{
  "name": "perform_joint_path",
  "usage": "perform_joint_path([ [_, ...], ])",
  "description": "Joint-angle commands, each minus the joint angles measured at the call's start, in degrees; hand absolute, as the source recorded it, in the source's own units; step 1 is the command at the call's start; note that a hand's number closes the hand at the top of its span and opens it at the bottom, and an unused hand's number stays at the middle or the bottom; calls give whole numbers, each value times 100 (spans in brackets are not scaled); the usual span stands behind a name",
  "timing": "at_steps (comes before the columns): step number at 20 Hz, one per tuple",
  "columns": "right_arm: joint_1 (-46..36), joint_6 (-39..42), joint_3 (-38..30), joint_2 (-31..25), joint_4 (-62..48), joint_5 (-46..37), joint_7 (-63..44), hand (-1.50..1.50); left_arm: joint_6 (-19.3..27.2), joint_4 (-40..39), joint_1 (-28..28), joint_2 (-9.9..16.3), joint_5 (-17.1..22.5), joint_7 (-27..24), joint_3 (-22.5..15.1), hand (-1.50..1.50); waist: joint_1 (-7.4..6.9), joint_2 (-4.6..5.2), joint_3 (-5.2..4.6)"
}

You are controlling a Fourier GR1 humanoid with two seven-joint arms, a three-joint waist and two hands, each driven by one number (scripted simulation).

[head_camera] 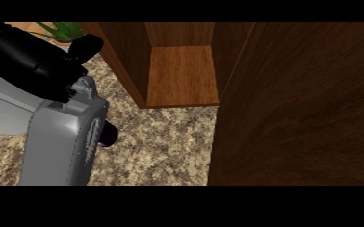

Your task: Pick up the wine, place it into the cabinet and close the cabinet

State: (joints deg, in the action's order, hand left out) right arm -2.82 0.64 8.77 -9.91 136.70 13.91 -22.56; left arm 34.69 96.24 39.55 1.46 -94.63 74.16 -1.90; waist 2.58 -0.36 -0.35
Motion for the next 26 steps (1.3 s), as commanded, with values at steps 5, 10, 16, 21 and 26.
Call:
perform_joint_path([
  [5, 429, 346, -453, -98, -14, 253, 479, -150, 1271, -476, -148, -142, 209, 1115, 183, -150, 14, 81, 42],
  [10, 503, 496, -769, -236, 247, 601, 324, -150, 1956, -446, -1042, -145, -259, 1115, 153, -150, -20, 69, 37],
  [16, 797, 642, -811, -219, 425, 683, 284, -150, 2451, -426, -1533, -146, -74, 1076, 327, -150, -52, 52, 31],
  [21, 1039, 944, -787, -153, 240, 656, 603, -150, 2799, -492, -1989, -146, -160, 1120, 126, -150, -94, 43, 35],
  [26, 843, 886, -794, -54, 62, 605, 528, -150, 3347, -499, -2623, -146, 17, 1123, -87, -150, -188, 41, 31],
])
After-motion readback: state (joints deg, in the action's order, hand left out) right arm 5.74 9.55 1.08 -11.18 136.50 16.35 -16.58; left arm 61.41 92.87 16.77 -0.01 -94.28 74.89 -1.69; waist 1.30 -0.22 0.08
